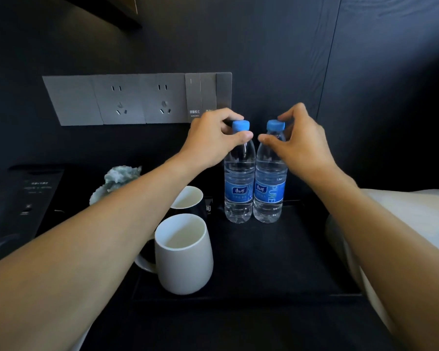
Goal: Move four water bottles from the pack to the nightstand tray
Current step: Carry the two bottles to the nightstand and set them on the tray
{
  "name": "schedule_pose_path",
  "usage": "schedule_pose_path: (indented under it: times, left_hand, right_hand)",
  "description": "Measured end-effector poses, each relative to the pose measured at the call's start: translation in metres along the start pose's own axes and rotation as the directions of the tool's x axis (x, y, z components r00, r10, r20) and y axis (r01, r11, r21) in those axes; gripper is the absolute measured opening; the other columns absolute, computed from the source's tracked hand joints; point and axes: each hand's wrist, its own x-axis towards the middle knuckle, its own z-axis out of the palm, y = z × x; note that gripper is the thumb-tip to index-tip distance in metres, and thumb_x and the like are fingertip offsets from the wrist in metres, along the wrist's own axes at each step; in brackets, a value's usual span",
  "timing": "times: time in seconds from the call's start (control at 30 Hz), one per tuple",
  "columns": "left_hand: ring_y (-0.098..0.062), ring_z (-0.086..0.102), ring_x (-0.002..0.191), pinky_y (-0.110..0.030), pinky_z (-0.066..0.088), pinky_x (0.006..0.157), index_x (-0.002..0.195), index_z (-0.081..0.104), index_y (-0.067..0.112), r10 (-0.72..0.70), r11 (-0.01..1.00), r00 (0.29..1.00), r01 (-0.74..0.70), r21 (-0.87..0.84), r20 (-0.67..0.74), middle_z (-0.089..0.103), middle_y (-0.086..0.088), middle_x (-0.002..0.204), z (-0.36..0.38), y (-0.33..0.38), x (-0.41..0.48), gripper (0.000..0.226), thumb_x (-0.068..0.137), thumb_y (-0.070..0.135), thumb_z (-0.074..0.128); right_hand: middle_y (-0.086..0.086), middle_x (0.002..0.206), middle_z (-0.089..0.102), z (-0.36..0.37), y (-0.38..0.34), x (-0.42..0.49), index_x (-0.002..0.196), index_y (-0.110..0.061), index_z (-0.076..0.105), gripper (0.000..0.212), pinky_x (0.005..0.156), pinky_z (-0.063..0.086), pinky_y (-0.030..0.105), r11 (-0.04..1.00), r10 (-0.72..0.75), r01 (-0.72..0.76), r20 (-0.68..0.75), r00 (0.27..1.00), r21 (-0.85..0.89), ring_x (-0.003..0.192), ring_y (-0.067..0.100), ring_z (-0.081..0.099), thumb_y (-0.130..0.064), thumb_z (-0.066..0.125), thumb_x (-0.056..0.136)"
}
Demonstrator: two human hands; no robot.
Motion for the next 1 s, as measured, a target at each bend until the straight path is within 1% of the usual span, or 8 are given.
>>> schedule_pose_path:
  times: [0.1, 0.2, 0.27, 0.4, 0.53, 0.63, 0.9, 1.0]
  left_hand:
    - [0.006, 0.064, 0.068, -0.007, 0.045, 0.069, 0.114, 0.075, 0.028, -0.008, 1.000, 1.000, 0.008, -0.016, 0.010, 0.070, 0.014, 0.072, 0.001, 0.001, 0.000, 0.037, 0.081, 0.040, 0.085]
    - [0.002, 0.065, 0.070, -0.001, 0.043, 0.064, 0.117, 0.075, 0.026, -0.018, 1.000, 1.000, 0.019, -0.025, 0.017, 0.070, 0.014, 0.074, 0.001, 0.002, -0.001, 0.038, 0.082, 0.038, 0.085]
    - [0.003, 0.065, 0.072, 0.002, 0.043, 0.064, 0.117, 0.074, 0.027, -0.021, 0.999, 1.000, 0.022, -0.026, 0.015, 0.069, 0.015, 0.075, 0.000, 0.001, -0.002, 0.038, 0.082, 0.038, 0.084]
    - [0.003, 0.065, 0.072, -0.004, 0.043, 0.066, 0.118, 0.074, 0.027, -0.025, 0.999, 1.000, 0.025, -0.027, 0.015, 0.069, 0.015, 0.075, -0.001, 0.000, -0.002, 0.039, 0.082, 0.039, 0.084]
    - [-0.002, 0.069, 0.078, -0.012, 0.048, 0.072, 0.120, 0.073, 0.025, -0.024, 0.999, 0.999, 0.026, -0.045, 0.031, 0.073, 0.010, 0.082, -0.001, 0.000, -0.003, 0.041, 0.083, 0.038, 0.083]
    - [-0.005, 0.070, 0.082, -0.014, 0.049, 0.075, 0.121, 0.073, 0.025, -0.025, 0.998, 0.999, 0.026, -0.055, 0.025, 0.074, 0.008, 0.085, -0.001, 0.000, -0.004, 0.040, 0.084, 0.038, 0.083]
    - [-0.003, 0.069, 0.081, -0.014, 0.048, 0.075, 0.122, 0.072, 0.026, -0.040, 0.997, 0.998, 0.044, -0.069, 0.054, 0.073, 0.007, 0.087, -0.002, 0.000, -0.002, 0.041, 0.085, 0.038, 0.082]
    - [-0.006, 0.070, 0.083, -0.015, 0.051, 0.077, 0.122, 0.072, 0.027, -0.045, 0.995, 0.998, 0.049, -0.083, 0.051, 0.074, 0.005, 0.089, -0.002, 0.000, -0.004, 0.040, 0.084, 0.038, 0.082]
  right_hand:
    - [-0.006, 0.099, 0.063, -0.004, 0.001, -0.001, 0.120, -0.016, 0.049, 0.038, 0.072, 0.050, 0.024, 0.999, 0.015, -0.016, 0.044, 0.999, 0.040, 0.080, 0.007, 0.060, -0.033, 0.066, 0.090]
    - [-0.003, 0.104, 0.065, -0.005, 0.004, 0.000, 0.122, -0.016, 0.051, 0.038, 0.061, 0.038, 0.008, 0.998, 0.023, -0.026, 0.042, 0.999, 0.065, 0.079, 0.001, 0.058, -0.027, 0.068, 0.090]
    - [-0.002, 0.102, 0.065, -0.001, 0.003, 0.000, 0.121, -0.017, 0.050, 0.046, 0.063, 0.042, 0.012, 0.997, 0.033, -0.034, 0.025, 0.999, 0.070, 0.080, 0.004, 0.059, -0.034, 0.074, 0.086]
    - [0.006, 0.110, 0.064, 0.009, 0.003, 0.001, 0.115, -0.018, 0.057, 0.062, 0.077, 0.055, 0.041, 0.996, 0.078, -0.078, -0.008, 0.997, -0.051, 0.097, 0.022, 0.063, -0.063, 0.072, 0.075]
    - [0.009, 0.084, 0.064, 0.006, 0.004, 0.000, 0.077, -0.012, 0.059, 0.046, 0.060, 0.043, 0.032, 0.991, 0.130, -0.131, 0.060, 0.990, 0.009, 0.075, 0.022, 0.058, -0.057, 0.058, 0.085]
    - [0.011, 0.080, 0.069, -0.001, 0.005, -0.002, 0.088, -0.006, 0.069, 0.036, 0.064, 0.048, 0.032, 0.986, 0.129, -0.137, 0.087, 0.988, 0.096, 0.072, 0.018, 0.060, -0.040, 0.061, 0.089]
    - [-0.008, 0.084, 0.055, 0.006, 0.001, -0.004, 0.103, -0.016, 0.049, 0.056, 0.057, 0.043, 0.026, 0.982, 0.181, -0.182, 0.024, 0.983, 0.042, 0.073, 0.005, 0.054, -0.060, 0.073, 0.077]
    - [-0.007, 0.101, 0.063, 0.003, 0.004, -0.004, 0.121, -0.015, 0.055, 0.050, 0.075, 0.053, 0.030, 0.969, 0.173, -0.188, 0.107, 0.979, 0.159, 0.090, 0.009, 0.063, -0.047, 0.070, 0.085]
